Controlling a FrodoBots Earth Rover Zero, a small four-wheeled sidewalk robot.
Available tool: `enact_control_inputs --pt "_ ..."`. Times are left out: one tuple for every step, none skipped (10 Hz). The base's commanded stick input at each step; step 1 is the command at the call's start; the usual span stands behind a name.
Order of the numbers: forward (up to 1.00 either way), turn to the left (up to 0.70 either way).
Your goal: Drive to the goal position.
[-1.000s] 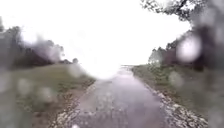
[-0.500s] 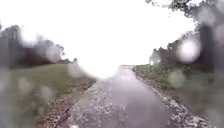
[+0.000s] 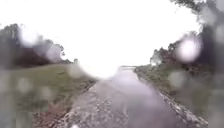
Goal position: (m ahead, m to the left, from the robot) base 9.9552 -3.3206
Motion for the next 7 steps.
enact_control_inputs --pt "0.85 0.00" --pt "0.85 0.00" --pt "0.85 0.00" --pt "0.85 0.00" --pt "0.85 0.00" --pt "0.85 0.00" --pt "0.85 0.00"
